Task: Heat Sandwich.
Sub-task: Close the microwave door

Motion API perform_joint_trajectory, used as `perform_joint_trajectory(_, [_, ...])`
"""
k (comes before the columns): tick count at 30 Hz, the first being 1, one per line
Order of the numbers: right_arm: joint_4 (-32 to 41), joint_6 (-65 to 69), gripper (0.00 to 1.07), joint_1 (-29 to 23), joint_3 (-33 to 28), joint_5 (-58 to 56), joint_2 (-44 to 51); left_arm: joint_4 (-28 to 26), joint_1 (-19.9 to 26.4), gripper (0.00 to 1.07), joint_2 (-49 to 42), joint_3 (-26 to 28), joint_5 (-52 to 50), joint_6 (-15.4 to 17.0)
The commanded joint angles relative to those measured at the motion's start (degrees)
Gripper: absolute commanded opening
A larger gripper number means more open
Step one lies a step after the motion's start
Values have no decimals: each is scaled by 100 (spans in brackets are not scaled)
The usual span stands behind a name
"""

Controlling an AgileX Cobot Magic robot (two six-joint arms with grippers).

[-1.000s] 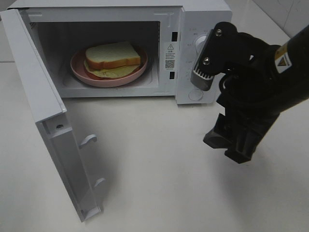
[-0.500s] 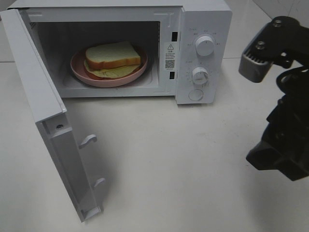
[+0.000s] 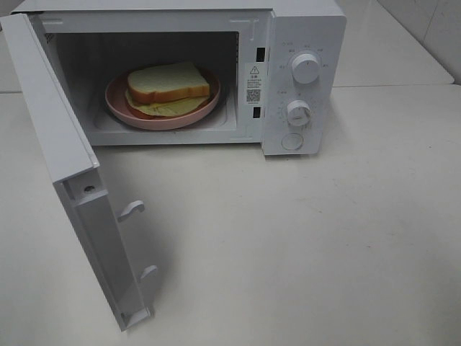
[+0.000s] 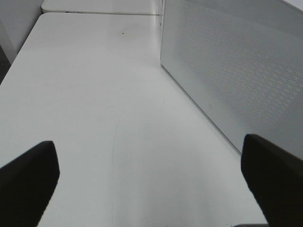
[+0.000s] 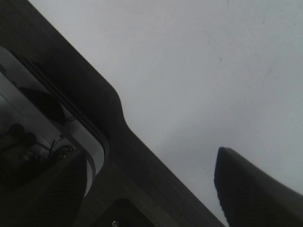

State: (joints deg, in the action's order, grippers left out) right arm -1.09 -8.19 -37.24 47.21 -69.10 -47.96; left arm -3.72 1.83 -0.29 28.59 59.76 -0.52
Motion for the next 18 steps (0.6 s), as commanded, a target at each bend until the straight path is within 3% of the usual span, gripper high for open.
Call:
perform_joint_trajectory(1, [-23,40,73,0,-23,-338,613,-17,17,99,-143,-23,-52,-6])
perform_joint_trajectory(7, [-390,350,73,57,-52,-418,1409,-17,17,99,-143,-23,-52,-6])
perform_joint_trajectory(18, [-934,768,73,1398,-1008,-241,3151,-17,17,99,-143,-23,-52,-6])
